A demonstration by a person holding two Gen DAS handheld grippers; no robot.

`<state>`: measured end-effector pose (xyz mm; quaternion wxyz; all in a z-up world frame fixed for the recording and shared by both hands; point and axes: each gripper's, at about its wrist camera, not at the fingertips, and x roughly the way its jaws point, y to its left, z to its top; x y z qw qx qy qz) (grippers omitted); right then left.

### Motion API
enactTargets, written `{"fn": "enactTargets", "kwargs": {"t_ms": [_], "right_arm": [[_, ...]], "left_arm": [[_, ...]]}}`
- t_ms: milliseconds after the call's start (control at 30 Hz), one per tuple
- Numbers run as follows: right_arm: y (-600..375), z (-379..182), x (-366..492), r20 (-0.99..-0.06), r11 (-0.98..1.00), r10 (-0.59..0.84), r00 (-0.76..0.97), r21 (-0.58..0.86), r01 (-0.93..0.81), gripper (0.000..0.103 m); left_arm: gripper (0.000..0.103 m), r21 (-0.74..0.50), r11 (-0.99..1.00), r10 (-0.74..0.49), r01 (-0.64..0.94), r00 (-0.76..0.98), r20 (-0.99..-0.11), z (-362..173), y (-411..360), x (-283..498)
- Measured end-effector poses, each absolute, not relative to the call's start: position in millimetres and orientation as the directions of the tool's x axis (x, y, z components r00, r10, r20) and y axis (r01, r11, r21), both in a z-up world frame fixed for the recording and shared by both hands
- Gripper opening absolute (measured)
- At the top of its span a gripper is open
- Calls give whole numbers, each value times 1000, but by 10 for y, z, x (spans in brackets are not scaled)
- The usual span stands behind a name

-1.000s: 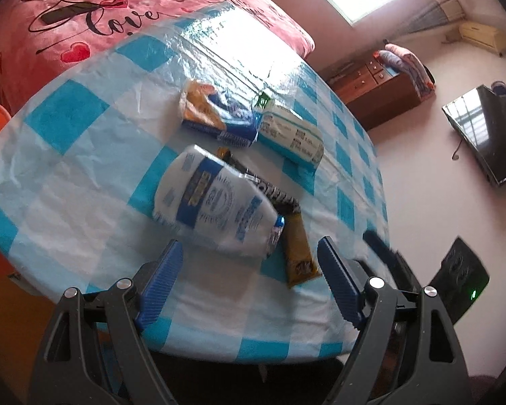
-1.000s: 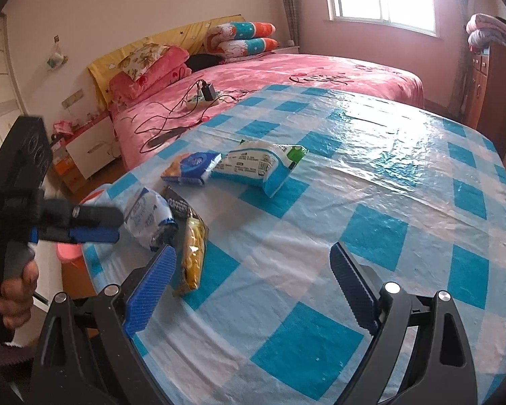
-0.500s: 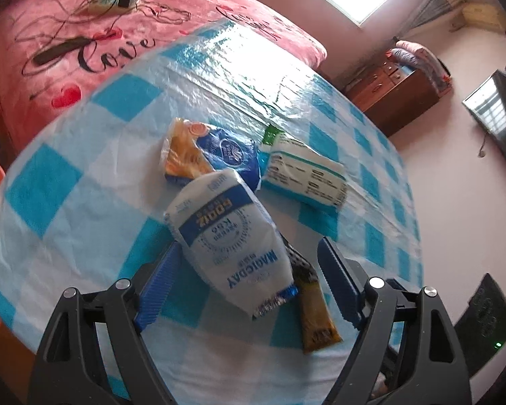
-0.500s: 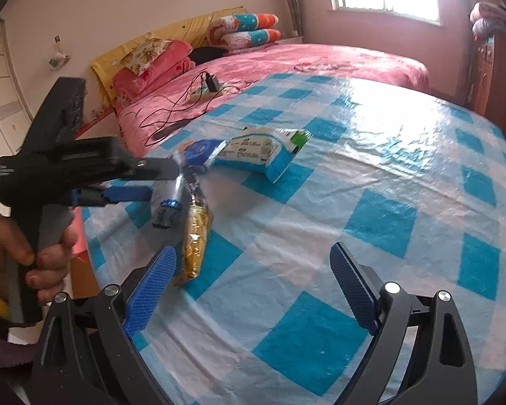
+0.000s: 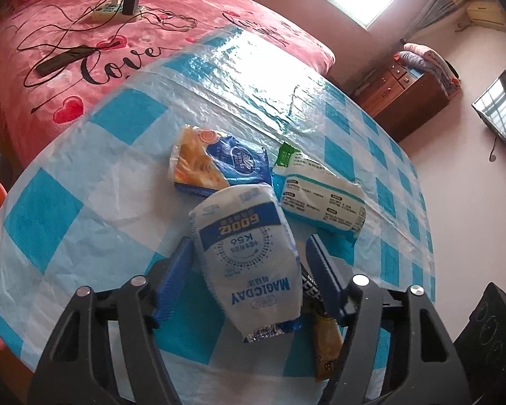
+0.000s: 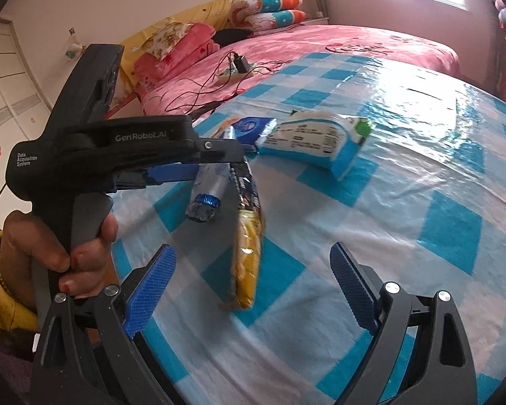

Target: Collect trash

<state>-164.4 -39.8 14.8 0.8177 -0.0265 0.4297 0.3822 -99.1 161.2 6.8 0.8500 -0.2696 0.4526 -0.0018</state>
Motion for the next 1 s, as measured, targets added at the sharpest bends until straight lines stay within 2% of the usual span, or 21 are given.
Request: {"fn": "enactTargets", "kwargs": {"t_ms": [200, 233, 400, 533, 667, 800, 933, 1000], "right_arm": [[-281, 114, -1552, -733, 707, 593, 334, 276, -651, 89], [-265, 107, -1529, -736, 708, 590, 333, 274, -651, 85], [-201, 82, -1481, -745, 719, 573, 342, 256, -647, 74], [-171, 76, -1460, -748, 722, 562, 354, 234, -652, 58], [-142, 60, -1431, -749, 720, 561, 351, 233, -653, 48], [-115, 45, -1426, -755, 722, 553, 352, 222, -656, 30], [-116, 30, -1432, -755, 720, 552, 353, 219, -659, 20], [-112, 27, -1436, -757, 721, 547, 358, 208, -661, 19]], "left_arm": [[63, -470, 854, -259, -223, 601, -756, 52, 1643, -1007], [63, -472, 854, -261, -221, 603, -754, 51, 1642, -1010], [63, -488, 848, -275, -207, 616, -738, 40, 1657, -1030], [63, -503, 842, -288, -198, 623, -727, 33, 1677, -1047], [63, -518, 834, -301, -191, 629, -717, 23, 1699, -1059], [63, -531, 827, -313, -185, 633, -708, 17, 1717, -1087], [63, -543, 820, -324, -180, 637, -700, 8, 1750, -1121], [63, -549, 816, -327, -180, 640, -695, 4, 1774, -1148]]}}
